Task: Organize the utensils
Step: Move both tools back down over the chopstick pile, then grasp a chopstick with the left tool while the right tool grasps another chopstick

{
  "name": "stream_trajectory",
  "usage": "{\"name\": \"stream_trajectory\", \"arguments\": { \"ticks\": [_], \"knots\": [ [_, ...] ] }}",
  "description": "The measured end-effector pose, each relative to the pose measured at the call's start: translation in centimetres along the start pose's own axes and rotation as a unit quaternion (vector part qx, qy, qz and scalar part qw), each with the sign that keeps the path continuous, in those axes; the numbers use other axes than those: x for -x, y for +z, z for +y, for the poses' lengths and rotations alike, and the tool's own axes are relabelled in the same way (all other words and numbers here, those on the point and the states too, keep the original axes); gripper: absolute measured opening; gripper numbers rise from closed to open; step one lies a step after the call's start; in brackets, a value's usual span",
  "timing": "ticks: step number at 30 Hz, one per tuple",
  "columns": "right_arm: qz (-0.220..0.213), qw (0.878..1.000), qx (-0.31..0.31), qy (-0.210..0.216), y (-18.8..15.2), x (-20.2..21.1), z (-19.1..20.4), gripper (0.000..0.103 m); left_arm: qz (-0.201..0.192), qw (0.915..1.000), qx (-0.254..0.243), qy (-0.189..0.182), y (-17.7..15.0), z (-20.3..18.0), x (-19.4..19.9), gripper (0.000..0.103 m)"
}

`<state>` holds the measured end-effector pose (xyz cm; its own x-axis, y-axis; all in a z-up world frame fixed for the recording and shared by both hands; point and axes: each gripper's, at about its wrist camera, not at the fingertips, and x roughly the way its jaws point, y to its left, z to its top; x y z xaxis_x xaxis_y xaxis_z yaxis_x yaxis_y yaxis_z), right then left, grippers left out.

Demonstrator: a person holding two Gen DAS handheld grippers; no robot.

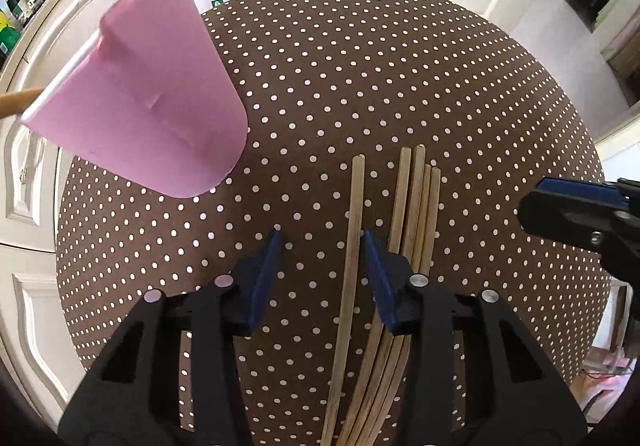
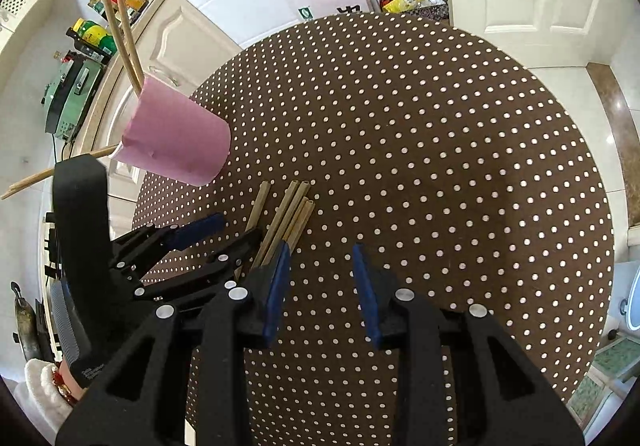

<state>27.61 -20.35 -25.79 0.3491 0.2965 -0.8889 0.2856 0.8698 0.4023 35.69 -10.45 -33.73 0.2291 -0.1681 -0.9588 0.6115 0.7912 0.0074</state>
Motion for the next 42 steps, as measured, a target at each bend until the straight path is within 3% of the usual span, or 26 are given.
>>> {"name": "stream_trajectory", "arguments": {
  "ticks": [7, 15, 25, 32, 37, 40, 42],
  "knots": [
    [0.021, 1.000, 0.018, -0.006, 0.1, -1.9, 1.8, 0.031, -0.003, 0.9998, 0.020, -0.002, -1.8, 2.3, 1.1, 0.007],
    [0.021, 0.998, 0.058, -0.031, -0.2, -3.6, 4.4, 0.031, -0.001, 0.9982, 0.060, 0.003, -4.7, 5.4, 2.5, 0.007],
    [0.013, 0.987, 0.139, -0.085, -2.5, -5.9, 6.4, 0.031, 0.003, 0.9957, 0.092, 0.003, -6.6, 7.8, 3.1, 0.007],
    [0.025, 0.987, 0.133, -0.091, -3.1, -5.7, 5.7, 0.030, 0.007, 0.9947, 0.103, 0.002, -8.0, 8.7, 3.8, 0.007],
    [0.031, 0.984, 0.134, -0.112, -1.7, -6.1, 6.0, 0.031, 0.012, 0.9942, 0.107, 0.001, -9.9, 9.6, 4.6, 0.007],
    [0.037, 0.981, 0.142, -0.125, -0.7, -6.7, 6.5, 0.031, 0.017, 0.9939, 0.109, 0.000, -8.2, 8.6, 3.3, 0.007],
    [0.043, 0.975, 0.163, -0.144, -0.1, -7.3, 7.3, 0.022, 0.020, 0.9938, 0.109, -0.001, -7.7, 8.6, 3.2, 0.007]
  ]
}}
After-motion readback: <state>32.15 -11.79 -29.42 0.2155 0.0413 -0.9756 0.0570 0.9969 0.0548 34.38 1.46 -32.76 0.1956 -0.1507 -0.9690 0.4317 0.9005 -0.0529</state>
